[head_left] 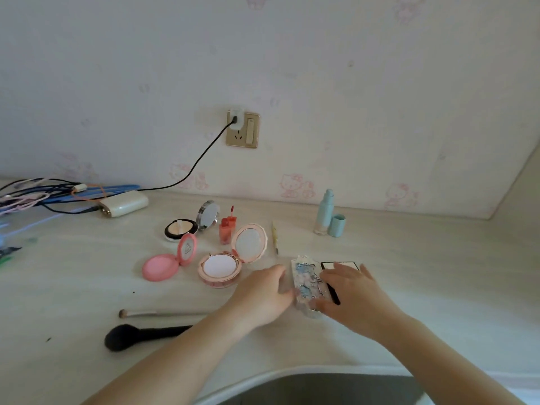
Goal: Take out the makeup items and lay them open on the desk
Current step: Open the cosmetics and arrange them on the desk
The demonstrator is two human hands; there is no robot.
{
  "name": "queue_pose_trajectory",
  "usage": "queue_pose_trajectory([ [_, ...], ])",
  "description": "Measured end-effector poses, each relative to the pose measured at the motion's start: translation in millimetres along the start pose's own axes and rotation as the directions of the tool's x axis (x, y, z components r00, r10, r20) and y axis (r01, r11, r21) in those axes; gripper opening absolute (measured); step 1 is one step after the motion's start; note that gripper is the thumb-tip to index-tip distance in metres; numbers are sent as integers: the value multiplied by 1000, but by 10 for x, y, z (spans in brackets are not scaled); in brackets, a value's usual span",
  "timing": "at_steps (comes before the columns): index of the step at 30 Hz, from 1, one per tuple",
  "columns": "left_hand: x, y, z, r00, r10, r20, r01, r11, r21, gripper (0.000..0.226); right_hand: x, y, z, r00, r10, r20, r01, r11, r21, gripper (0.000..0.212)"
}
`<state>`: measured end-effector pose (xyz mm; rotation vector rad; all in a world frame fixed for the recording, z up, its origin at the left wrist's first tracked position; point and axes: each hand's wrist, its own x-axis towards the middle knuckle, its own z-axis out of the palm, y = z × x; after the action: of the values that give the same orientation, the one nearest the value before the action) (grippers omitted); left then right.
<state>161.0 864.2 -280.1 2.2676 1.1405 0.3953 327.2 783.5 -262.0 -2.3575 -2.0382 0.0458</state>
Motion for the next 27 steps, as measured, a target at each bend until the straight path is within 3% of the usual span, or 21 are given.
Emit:
queue_pose_trajectory([
  [6, 76, 83, 163, 1000, 8, -23, -9, 999, -39, 30, -63, -48, 116, 997, -74, 7, 74, 997, -4, 98],
  [14, 66, 116, 125, 980, -97, -172, 12, 898, -439, 44, 32, -273, 311, 988, 56, -143, -37, 991, 132, 88],
  [19, 15, 203, 52, 982, -183, -35, 69, 533, -843, 35, 132, -327, 299, 967, 62, -246, 30, 934, 357, 71],
  [22, -2, 232, 41, 986, -163, 15, 84, 429, -899, 27, 136, -367, 213, 954, 114, -278, 102, 748, 656, 54],
  [25, -40, 260, -10, 996, -88, 28, 51, 264, -963, 23, 102, -359, 123, 948, 141, -286, 156, 578, 801, 34],
  [27, -59, 278, -30, 999, -22, 47, 51, 198, -979, 25, 50, -367, 48, 962, 129, -240, 159, 450, 879, 37],
])
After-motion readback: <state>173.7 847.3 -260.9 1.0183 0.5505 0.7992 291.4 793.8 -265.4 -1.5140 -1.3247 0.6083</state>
